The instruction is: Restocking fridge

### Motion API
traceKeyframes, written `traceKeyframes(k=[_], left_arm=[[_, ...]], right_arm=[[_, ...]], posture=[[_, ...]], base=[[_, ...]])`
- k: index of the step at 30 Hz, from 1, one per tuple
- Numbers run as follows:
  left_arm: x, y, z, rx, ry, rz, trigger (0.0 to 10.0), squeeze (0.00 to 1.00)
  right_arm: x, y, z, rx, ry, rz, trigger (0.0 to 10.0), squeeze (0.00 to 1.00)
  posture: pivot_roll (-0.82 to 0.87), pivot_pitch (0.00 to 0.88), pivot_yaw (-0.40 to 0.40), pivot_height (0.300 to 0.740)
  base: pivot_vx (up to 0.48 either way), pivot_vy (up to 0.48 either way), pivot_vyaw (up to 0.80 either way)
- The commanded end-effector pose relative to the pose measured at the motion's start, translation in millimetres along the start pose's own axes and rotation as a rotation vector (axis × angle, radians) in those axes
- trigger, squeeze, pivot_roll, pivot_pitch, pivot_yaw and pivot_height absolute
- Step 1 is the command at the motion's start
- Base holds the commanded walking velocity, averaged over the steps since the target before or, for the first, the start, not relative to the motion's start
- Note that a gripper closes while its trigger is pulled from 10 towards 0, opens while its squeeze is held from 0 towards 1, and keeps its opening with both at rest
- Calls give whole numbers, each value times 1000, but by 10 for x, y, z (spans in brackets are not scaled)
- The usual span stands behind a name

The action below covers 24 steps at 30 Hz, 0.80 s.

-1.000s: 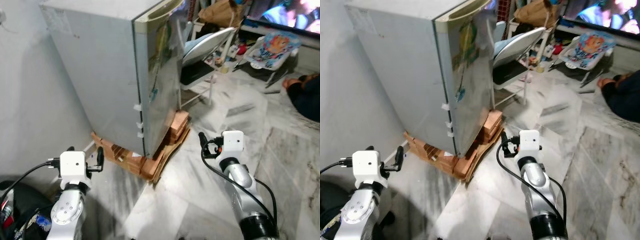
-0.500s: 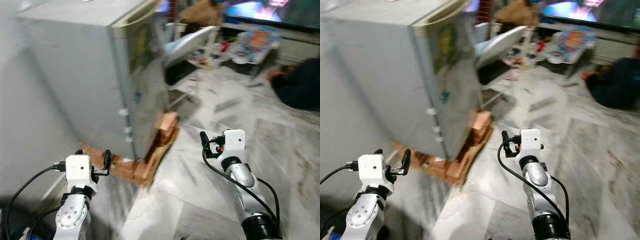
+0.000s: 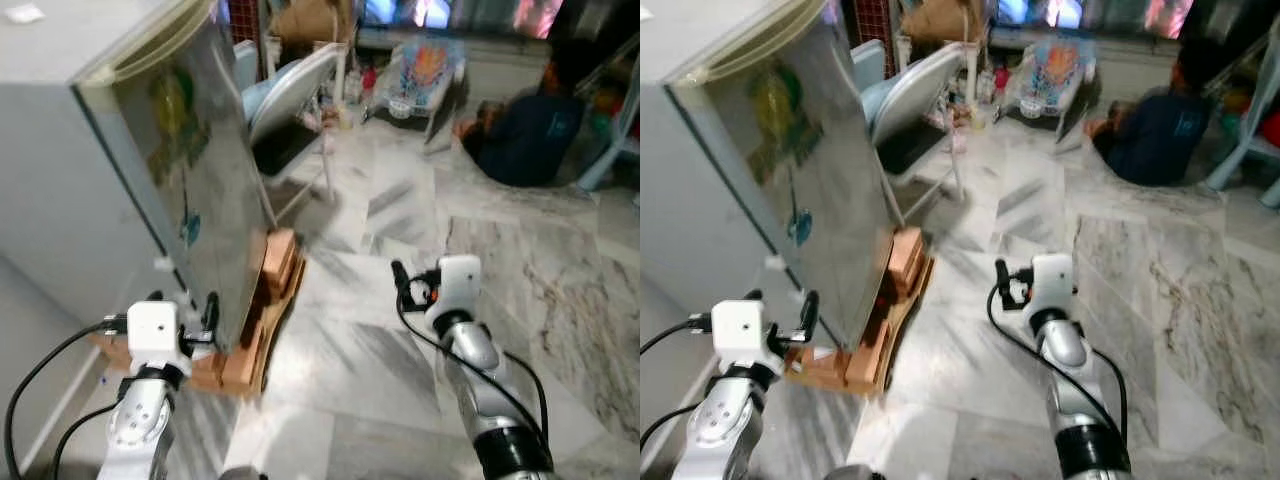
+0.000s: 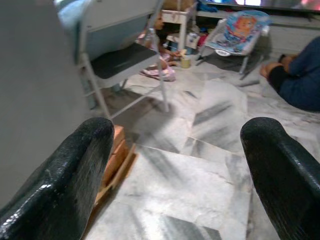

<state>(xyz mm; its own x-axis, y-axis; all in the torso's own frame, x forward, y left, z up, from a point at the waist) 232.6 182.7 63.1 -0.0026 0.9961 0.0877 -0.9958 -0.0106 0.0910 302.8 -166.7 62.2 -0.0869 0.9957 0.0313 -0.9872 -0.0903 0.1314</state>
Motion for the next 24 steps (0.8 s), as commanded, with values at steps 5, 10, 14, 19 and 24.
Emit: traceKeyframes(k=[5, 10, 14, 19, 24], left_arm=[[-13, 5, -12, 6, 3, 4, 10000, 0], [1, -4, -7, 5, -3, 15, 10000, 0], [-1, -3, -11, 8, -9, 21, 10000, 0], [27, 11, -18, 7, -33, 48, 10000, 0], [41, 13, -53, 34, -15, 63, 10000, 0]], right_arm=[[-114, -21, 40, -8, 16, -27, 10000, 0], [-100, -25, 34, -7, 16, -23, 10000, 0], [-98, -25, 32, -8, 17, -21, 10000, 0], [-103, -16, 19, -8, 17, -27, 10000, 0], [-99, -9, 13, -6, 18, -29, 10000, 0]], posture=[[-35, 35, 10, 740], [-33, 33, 9, 740], [-33, 33, 9, 740], [-34, 30, 12, 740], [-35, 35, 15, 740]], base=[[318, 187, 0], [161, 278, 0], [0, 0, 0], [0, 0, 0], [0, 0, 0]])
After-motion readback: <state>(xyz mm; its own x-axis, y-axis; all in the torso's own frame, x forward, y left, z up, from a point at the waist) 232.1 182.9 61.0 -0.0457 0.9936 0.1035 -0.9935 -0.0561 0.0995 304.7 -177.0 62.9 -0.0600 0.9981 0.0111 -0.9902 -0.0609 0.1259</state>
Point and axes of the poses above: a point about 5 cm out from each wrist's last joint towards the gripper, its own y axis pointing back from the gripper into the wrist, its own z axis along the axis of the wrist's last joint, x = y × z, the point moved 1 cm from there along -y, pointing out of the wrist towards the gripper, and after that the axes turned 3 degrees about -y, right-handed, at the moved point
